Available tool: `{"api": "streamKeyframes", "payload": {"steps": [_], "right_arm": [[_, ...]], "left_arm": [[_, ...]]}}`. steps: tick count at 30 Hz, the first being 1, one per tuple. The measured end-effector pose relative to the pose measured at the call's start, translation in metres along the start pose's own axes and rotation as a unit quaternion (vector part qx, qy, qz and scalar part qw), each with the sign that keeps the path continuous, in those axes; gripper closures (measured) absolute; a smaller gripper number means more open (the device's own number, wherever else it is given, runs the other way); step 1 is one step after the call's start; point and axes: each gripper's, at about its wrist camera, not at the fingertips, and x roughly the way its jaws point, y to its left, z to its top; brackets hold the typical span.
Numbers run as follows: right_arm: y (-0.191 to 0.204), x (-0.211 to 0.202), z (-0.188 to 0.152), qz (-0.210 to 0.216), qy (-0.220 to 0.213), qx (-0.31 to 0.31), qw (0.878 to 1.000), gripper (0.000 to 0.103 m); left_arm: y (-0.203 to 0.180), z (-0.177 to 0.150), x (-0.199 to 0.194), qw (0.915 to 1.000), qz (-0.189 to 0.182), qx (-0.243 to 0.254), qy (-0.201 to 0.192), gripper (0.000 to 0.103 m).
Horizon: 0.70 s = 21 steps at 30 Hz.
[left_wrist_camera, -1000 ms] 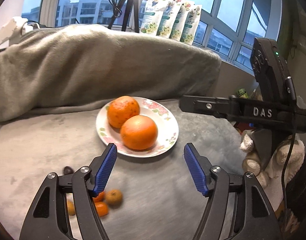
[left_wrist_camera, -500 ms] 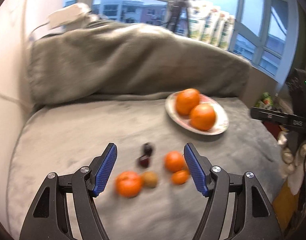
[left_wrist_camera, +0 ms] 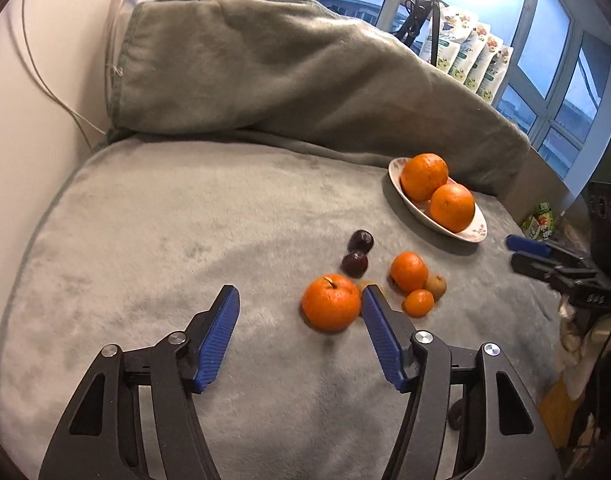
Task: Organize fruits
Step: 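Withdraw the left tool from the plate, then close the right tool on the brown kiwi while the left tool closes on the stemmed tangerine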
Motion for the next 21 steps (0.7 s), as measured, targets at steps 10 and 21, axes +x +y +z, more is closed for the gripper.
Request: {"api": "streamKeyframes", "payload": {"steps": [10, 21], "right_arm": [[0.001, 0.040, -0.003, 0.038, 0.053, 0.000, 0.998, 0.054], [0.006, 0.067, -0.005, 0.061, 0.082, -0.005, 0.995, 0.061]], "left_arm": [[-0.008, -0.005, 0.014, 0.9995, -0.023, 0.005, 0.020, 0.047], [-0.007, -0.007, 0.024, 0.9987, -0.036, -0.002, 0.038, 0.048]]}}
